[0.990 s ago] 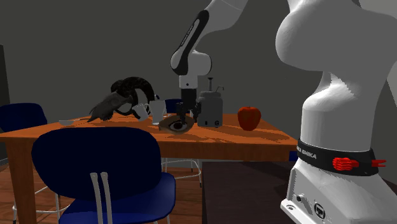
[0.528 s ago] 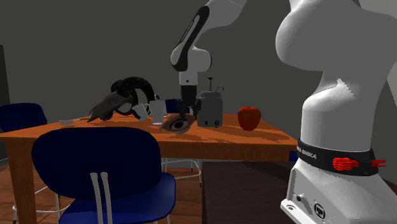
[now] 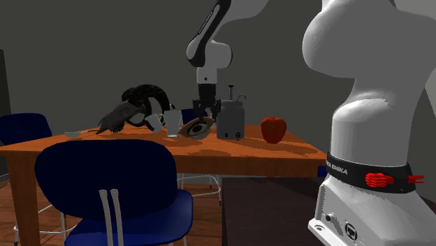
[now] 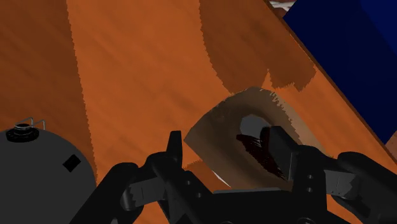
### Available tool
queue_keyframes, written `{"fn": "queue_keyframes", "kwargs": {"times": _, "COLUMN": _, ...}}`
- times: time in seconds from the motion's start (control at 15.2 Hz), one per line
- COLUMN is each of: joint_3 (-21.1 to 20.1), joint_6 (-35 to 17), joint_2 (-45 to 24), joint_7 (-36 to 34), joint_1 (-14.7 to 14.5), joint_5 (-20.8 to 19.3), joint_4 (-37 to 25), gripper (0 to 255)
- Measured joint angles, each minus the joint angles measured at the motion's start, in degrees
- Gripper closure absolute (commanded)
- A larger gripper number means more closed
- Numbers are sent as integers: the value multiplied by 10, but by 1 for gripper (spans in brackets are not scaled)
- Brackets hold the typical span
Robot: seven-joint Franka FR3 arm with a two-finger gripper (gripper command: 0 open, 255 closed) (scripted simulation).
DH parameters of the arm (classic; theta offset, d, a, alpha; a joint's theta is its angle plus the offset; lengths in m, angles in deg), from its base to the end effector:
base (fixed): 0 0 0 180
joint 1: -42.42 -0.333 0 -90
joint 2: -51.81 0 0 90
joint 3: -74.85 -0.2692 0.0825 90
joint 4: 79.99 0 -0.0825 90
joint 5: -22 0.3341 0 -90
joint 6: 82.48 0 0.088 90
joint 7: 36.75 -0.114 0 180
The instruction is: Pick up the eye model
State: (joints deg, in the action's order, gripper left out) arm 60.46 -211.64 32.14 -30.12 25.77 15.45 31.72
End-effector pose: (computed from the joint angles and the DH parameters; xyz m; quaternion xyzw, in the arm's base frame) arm 0.4818 0.2808 0.2880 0.9362 0.3513 -0.0121 0.0045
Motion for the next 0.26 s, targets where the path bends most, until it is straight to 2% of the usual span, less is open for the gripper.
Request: {"fn": "queue_keyframes", "kwargs": {"times": 0.26, "joint_3": -2, "joint_6": 23, "joint_2": 13, "joint_7": 3, "joint_1": 1, "joint_5": 5, "joint_4": -11, "gripper": 255}}
